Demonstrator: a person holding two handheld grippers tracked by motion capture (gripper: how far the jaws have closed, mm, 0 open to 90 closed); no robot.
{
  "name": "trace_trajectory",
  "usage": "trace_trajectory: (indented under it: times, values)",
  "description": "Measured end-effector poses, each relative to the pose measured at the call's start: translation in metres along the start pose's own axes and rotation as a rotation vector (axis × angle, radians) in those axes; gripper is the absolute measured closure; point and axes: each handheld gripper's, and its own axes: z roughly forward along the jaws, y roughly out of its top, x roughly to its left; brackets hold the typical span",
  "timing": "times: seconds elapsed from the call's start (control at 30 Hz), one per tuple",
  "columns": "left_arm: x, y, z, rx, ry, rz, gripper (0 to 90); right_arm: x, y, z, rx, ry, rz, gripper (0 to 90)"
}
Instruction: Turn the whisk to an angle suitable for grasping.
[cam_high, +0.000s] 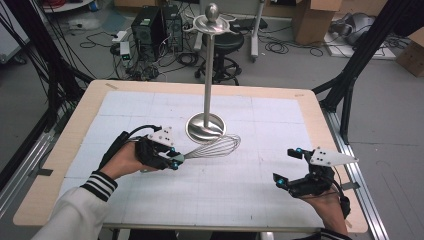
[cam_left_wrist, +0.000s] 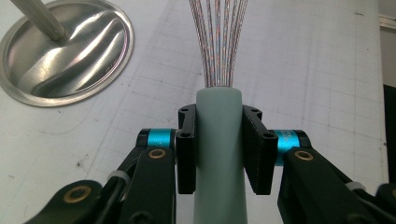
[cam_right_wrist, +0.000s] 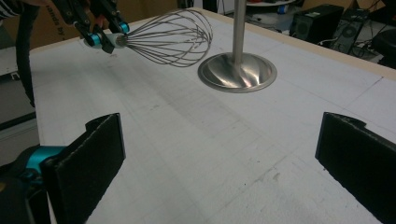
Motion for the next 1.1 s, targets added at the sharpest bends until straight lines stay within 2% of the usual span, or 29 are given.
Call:
trace_trajectory:
  times: [0.33, 0.4, 0.5, 0.57, 0.6, 0.67, 0.73, 0.9, 1.1]
  values:
    - [-0.013, 0.003, -0.013, -0.037, -0.007, 0.030, 69.5, 0.000, 0.000, -0.001, -0.002, -0.002, -0.003, 0.5]
    - [-0.015, 0.004, -0.014, -0.037, -0.006, 0.029, 69.5, 0.000, 0.000, -0.001, 0.000, -0.002, -0.003, 0.5]
    - [-0.017, 0.007, -0.014, -0.029, -0.011, 0.048, 69.5, 0.000, 0.000, 0.000, 0.001, 0.002, 0.000, 0.5]
    - [-0.020, 0.014, -0.015, -0.009, 0.007, 0.074, 69.5, 0.000, 0.000, 0.000, 0.002, 0.001, -0.001, 0.5]
    - [-0.021, 0.019, -0.015, -0.004, -0.008, 0.075, 69.5, -0.001, 0.000, 0.000, -0.002, 0.000, -0.002, 0.5]
    - [-0.024, 0.029, -0.015, -0.009, -0.008, 0.108, 69.5, -0.001, 0.001, 0.000, -0.004, 0.000, -0.002, 0.5]
    - [-0.026, 0.039, -0.013, -0.007, -0.017, 0.117, 69.5, -0.001, 0.001, -0.001, -0.008, 0.000, -0.003, 0.5]
    - [-0.033, 0.060, -0.002, 0.012, -0.034, 0.161, 69.5, -0.002, 0.002, -0.002, -0.010, 0.004, -0.008, 0.5]
    - [-0.036, 0.070, 0.015, 0.035, -0.049, 0.180, 69.4, -0.001, 0.002, -0.008, -0.015, 0.005, -0.009, 0.5]
